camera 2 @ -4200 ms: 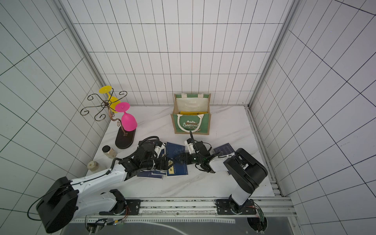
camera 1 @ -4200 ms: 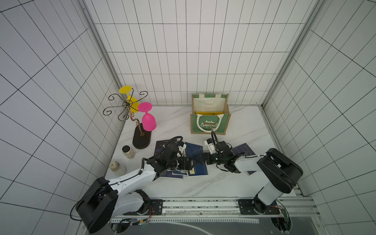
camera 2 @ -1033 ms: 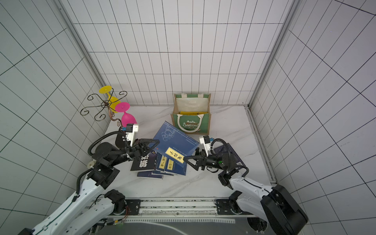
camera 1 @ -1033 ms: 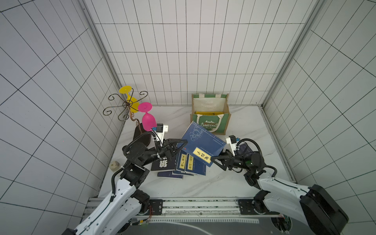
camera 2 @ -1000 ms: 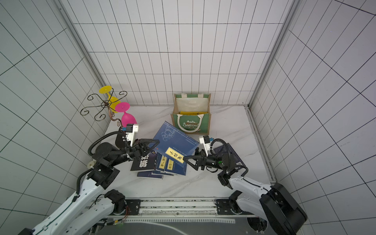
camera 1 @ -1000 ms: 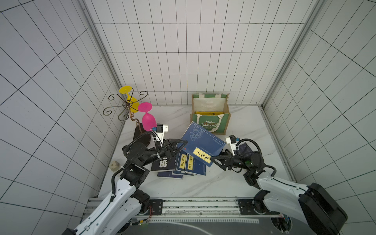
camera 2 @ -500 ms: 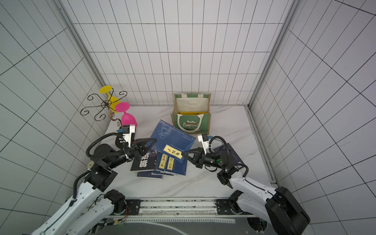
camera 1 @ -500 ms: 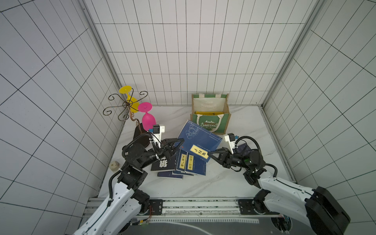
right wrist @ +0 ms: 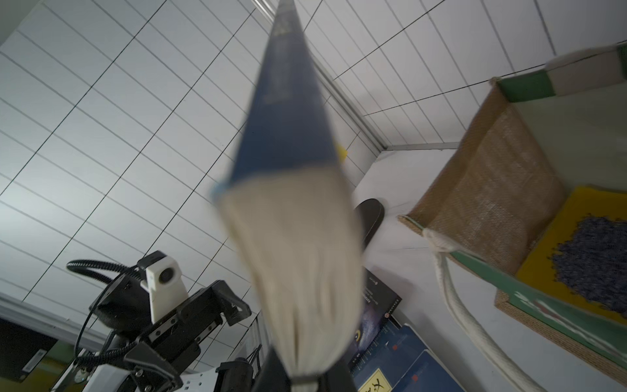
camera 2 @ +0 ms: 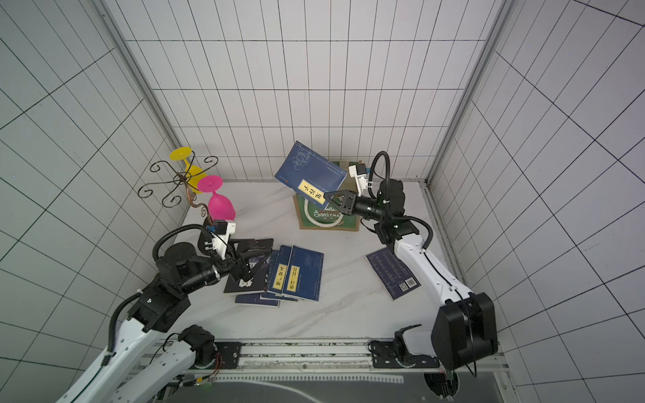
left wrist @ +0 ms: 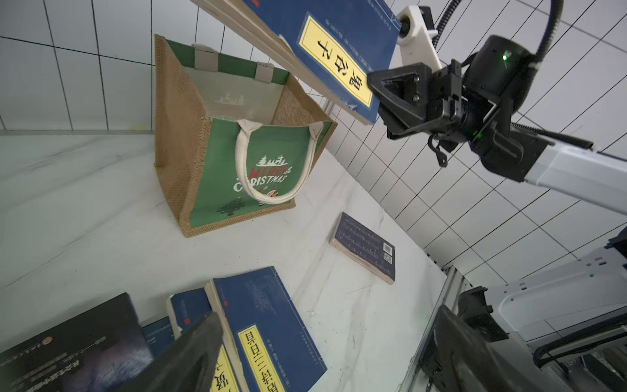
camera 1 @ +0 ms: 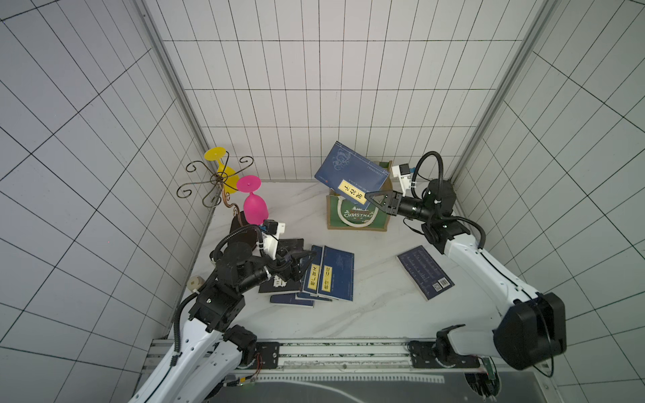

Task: Put the books into the canvas bag
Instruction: Place the book in the canvas bag.

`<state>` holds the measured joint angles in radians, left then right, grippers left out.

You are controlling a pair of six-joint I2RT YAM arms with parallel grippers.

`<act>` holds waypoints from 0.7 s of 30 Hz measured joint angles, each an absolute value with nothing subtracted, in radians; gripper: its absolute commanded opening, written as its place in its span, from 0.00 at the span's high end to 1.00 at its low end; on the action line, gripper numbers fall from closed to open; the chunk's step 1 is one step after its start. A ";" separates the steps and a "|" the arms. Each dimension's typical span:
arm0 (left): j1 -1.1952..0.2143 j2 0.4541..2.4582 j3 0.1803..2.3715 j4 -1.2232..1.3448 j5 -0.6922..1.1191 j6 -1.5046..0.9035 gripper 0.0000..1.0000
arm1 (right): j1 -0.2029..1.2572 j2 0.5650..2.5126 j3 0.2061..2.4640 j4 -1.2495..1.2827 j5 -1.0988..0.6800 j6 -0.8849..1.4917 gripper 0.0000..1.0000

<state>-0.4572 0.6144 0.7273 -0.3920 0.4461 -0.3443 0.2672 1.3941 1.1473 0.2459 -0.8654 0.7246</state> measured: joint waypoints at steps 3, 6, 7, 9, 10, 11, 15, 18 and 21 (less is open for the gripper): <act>-0.458 0.601 0.728 -0.444 0.435 -0.315 0.03 | 0.226 1.506 1.306 0.061 -0.875 0.664 1.00; -0.467 0.591 0.728 -0.476 0.420 -0.299 0.02 | 0.208 1.655 1.538 -0.175 -0.859 0.567 1.00; -0.469 0.589 0.728 -0.481 0.417 -0.294 0.03 | 0.207 1.707 1.622 -0.261 -0.841 0.524 1.00; -0.471 0.587 0.728 -0.485 0.414 -0.290 0.03 | 0.207 1.778 1.739 -0.391 -0.806 0.456 1.00; -0.471 0.588 0.728 -0.485 0.413 -0.288 0.03 | 0.207 1.803 1.780 -0.453 -0.785 0.420 1.00; -0.471 0.589 0.728 -0.486 0.412 -0.287 0.03 | 0.207 1.816 1.803 -0.505 -0.761 0.390 1.00; -0.470 0.590 0.728 -0.487 0.411 -0.287 0.03 | 0.203 1.822 1.846 -0.642 -0.699 0.311 1.00; -0.470 0.586 0.728 -0.487 0.411 -0.287 0.02 | 0.196 1.819 1.856 -0.693 -0.683 0.271 1.00; -0.470 0.580 0.727 -0.487 0.411 -0.287 0.03 | 0.192 1.810 1.856 -0.734 -0.664 0.241 1.00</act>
<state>-0.4702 0.5797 0.7273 -0.4866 0.4114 -0.2871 0.1921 1.8099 1.8565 -0.7338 -0.6643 0.2413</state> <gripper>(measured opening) 0.974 0.088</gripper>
